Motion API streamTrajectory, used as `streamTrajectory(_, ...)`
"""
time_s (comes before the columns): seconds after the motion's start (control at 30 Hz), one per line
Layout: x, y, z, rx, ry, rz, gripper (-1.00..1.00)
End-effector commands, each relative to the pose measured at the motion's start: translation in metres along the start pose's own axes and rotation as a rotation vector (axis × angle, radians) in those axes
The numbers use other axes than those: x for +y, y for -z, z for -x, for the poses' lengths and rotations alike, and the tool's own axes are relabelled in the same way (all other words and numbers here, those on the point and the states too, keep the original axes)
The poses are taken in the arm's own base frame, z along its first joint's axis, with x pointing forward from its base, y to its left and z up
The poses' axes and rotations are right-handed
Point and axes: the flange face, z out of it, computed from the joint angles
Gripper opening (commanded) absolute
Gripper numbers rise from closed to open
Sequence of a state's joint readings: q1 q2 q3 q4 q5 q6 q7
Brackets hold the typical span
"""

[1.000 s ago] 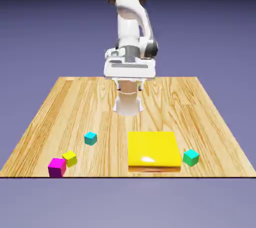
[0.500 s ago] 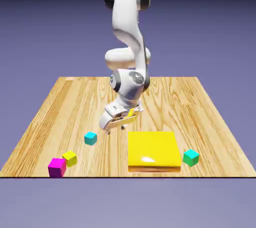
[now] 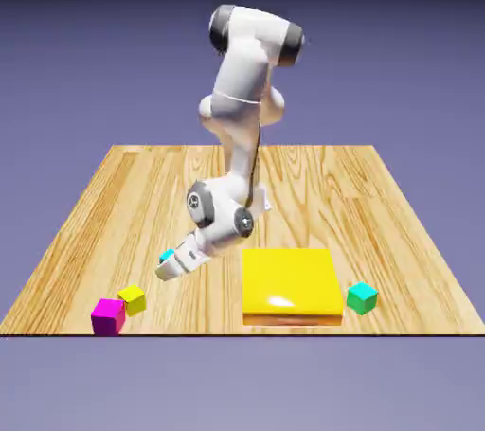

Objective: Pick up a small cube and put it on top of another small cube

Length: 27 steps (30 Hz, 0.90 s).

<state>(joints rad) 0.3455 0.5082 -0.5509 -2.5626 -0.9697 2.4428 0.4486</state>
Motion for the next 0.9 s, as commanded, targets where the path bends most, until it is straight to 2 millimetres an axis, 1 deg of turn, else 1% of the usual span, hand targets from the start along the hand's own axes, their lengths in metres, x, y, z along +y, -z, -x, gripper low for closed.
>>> streamTrajectory(0.0, 0.003, 0.012, 0.001, 0.001, -0.001, 0.003, -1.00)
streamTrajectory(0.13, 0.011, 0.061, 0.010, 0.000, 0.000, 0.001, -1.00)
streamTrajectory(0.27, 0.048, 0.061, -0.022, 0.017, 0.038, -0.015, -1.00)
streamTrajectory(0.43, 0.104, 0.065, -0.060, 0.060, 0.087, 0.010, -1.00)
streamTrajectory(0.57, 0.152, 0.077, -0.086, 0.107, 0.132, 0.071, -1.00)
streamTrajectory(0.67, 0.188, 0.094, -0.103, 0.145, 0.173, 0.141, -1.00)
streamTrajectory(0.7, 0.192, 0.097, -0.105, 0.149, 0.178, 0.149, -1.00)
streamTrajectory(0.73, 0.192, 0.097, -0.105, 0.149, 0.178, 0.149, -1.00)
streamTrajectory(0.83, 0.189, 0.046, -0.121, 0.149, 0.178, 0.151, -1.00)
streamTrajectory(0.87, 0.188, 0.035, -0.124, 0.149, 0.178, 0.149, -1.00)
